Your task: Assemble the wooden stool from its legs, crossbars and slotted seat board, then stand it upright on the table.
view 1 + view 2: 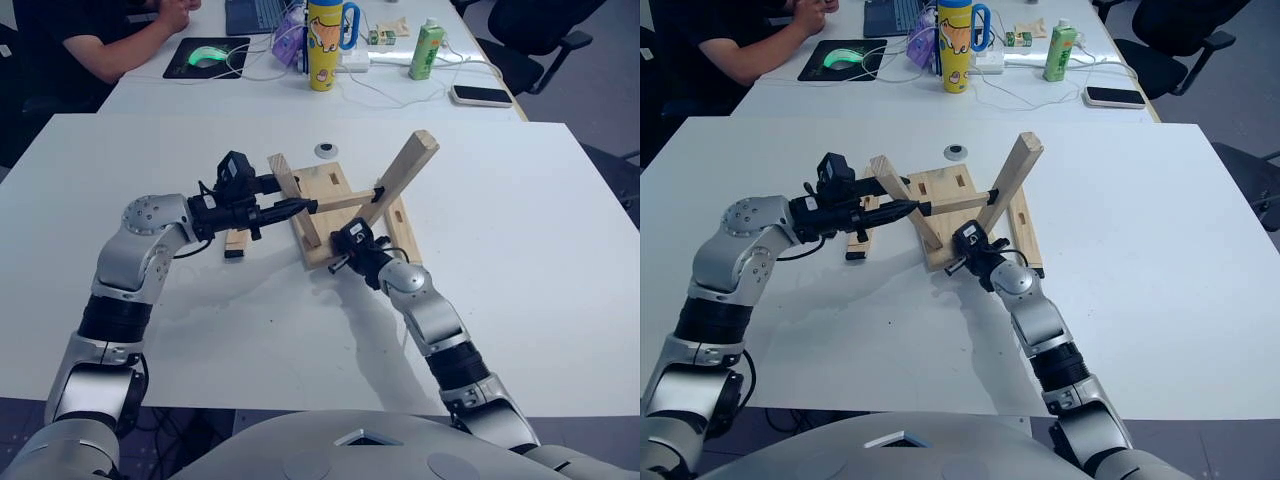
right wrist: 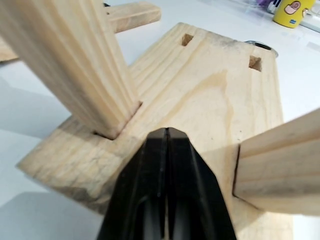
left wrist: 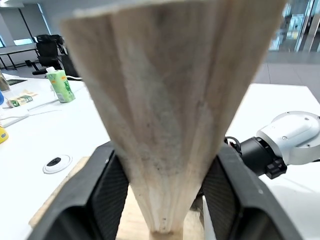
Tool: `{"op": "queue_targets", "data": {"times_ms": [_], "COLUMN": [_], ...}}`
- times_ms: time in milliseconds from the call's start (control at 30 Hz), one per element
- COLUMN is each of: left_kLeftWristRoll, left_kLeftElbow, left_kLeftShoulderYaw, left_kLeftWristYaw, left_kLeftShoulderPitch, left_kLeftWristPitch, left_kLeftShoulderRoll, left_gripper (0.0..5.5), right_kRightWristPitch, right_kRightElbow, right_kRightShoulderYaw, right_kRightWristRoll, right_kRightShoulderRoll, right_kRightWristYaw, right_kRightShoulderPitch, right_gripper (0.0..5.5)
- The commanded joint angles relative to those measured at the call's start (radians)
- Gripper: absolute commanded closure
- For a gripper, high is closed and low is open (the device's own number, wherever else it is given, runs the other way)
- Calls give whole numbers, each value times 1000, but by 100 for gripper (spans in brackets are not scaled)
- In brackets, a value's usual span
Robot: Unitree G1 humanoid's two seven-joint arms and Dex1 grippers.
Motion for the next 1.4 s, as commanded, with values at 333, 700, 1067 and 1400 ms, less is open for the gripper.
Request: {"op": "queue_targets", "data": {"times_ms": [333,700,1067,1400], "left_kLeftWristRoll": [62,-231,-650,-249], "left_kLeftElbow": [146,-42,-302,-138], "left_kLeftShoulderYaw": [21,354,437,-95], "left_kLeftWristYaw": [23,46,510,648], "left_kLeftShoulderPitch": [119,124,-377,-4], "left_kLeftWristPitch": [-122,151,289,533], "left_kLeftShoulderRoll": [-51,71,-151,-122], "left_gripper": [274,225,398,542], "right_kRightWristPitch": [143,127,103,94], "right_kRightElbow": [91,89,133,158], "right_kRightShoulderYaw": [50,43,67,91], "right_kRightWristRoll": [-16,-2,-11,-21], "right_kRightShoulderRoll": [-56,-37,-24,-12], "right_kRightWristYaw": [41,18,34,44], "right_kRightShoulderPitch": [88,122,122,105], "right_gripper": [550,550,550,550]}}
